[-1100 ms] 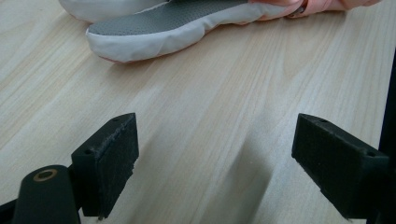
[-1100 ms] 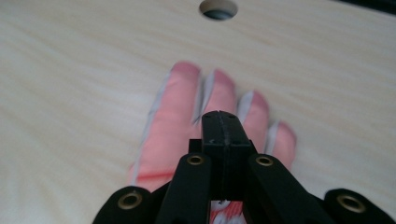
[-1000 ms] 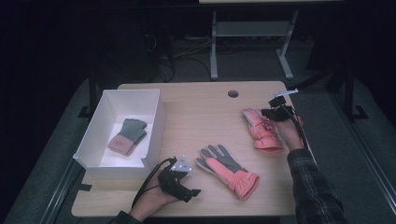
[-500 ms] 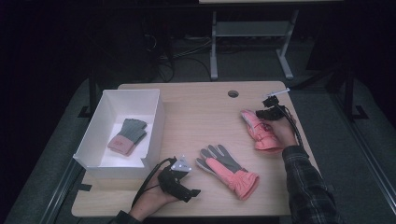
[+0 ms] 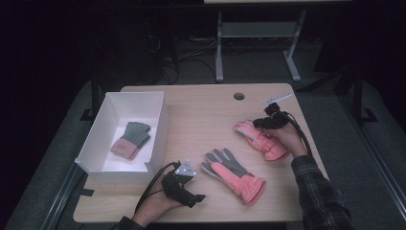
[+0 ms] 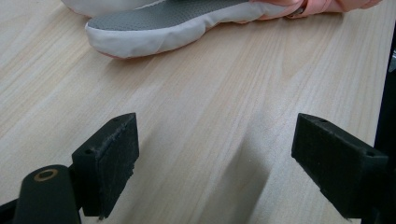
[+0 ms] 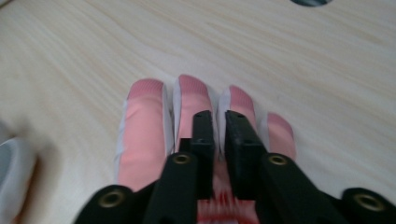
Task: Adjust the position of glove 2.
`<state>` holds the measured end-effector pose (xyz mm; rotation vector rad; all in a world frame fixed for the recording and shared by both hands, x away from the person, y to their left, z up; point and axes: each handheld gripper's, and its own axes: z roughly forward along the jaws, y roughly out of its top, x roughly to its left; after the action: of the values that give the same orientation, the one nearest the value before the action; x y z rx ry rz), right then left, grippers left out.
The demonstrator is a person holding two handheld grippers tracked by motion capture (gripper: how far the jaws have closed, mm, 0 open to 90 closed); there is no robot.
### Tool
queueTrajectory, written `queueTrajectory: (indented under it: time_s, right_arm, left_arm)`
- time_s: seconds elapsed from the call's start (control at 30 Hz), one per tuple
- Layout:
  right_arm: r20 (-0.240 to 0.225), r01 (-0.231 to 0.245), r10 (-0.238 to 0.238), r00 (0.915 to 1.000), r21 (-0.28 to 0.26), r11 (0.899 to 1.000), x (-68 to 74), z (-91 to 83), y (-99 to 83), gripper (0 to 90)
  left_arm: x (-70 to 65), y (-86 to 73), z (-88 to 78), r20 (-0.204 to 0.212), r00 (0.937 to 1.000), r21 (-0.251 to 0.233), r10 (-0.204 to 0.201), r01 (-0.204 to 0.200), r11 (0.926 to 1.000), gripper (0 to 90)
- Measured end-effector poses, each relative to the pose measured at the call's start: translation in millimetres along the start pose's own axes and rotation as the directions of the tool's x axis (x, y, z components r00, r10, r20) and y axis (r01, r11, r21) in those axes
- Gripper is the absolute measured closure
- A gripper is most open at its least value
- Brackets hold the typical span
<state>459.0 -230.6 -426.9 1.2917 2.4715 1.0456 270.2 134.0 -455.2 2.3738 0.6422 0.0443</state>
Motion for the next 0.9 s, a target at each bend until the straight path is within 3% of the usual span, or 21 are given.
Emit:
queueTrajectory:
  time_s: [0.17,0.23,0.33,0.47,0.63,0.77,0.9]
  right_arm:
    - [-0.025,0.011,-0.010,0.9996,0.035,0.999,-6.2,-24.6,-13.0,65.5]
    - [-0.053,-0.006,0.009,0.9985,0.057,0.998,-8.7,-28.3,-18.9,58.7]
    - [-0.094,0.011,-0.002,0.9956,0.092,0.996,-9.8,-29.2,-28.5,52.8]
    - [-0.083,0.019,-0.011,0.9965,0.096,0.995,-9.4,-28.7,-34.1,49.2]
    - [-0.103,0.031,-0.019,0.9945,0.122,0.992,-6.9,-17.7,-37.0,43.1]
    - [-0.081,0.050,-0.037,0.9961,0.167,0.985,-1.9,-7.4,-37.1,44.1]
    - [-0.055,0.068,-0.059,0.9968,0.186,0.980,2.3,-5.0,-36.5,51.9]
  left_arm:
    - [0.3,0.0,1.0,0.013,0.9998,-0.006,-0.014,0.015,0.9999,14.6]
    - [0.3,0.0,1.6,0.014,0.9998,-0.003,-0.015,0.016,0.9999,14.6]
    - [0.2,-0.4,3.4,0.016,0.9996,-0.002,-0.023,0.023,0.9997,14.6]
    - [0.8,-0.8,5.1,0.020,0.9996,0.014,-0.019,0.019,0.9997,14.6]
    - [1.0,-1.1,4.8,0.020,0.9996,0.014,-0.021,0.020,0.9997,14.6]
    - [1.1,-1.1,4.7,0.018,0.9997,0.015,-0.018,0.018,0.9997,14.6]
    - [1.2,-1.2,4.6,0.019,0.9997,0.016,-0.019,0.018,0.9997,14.7]
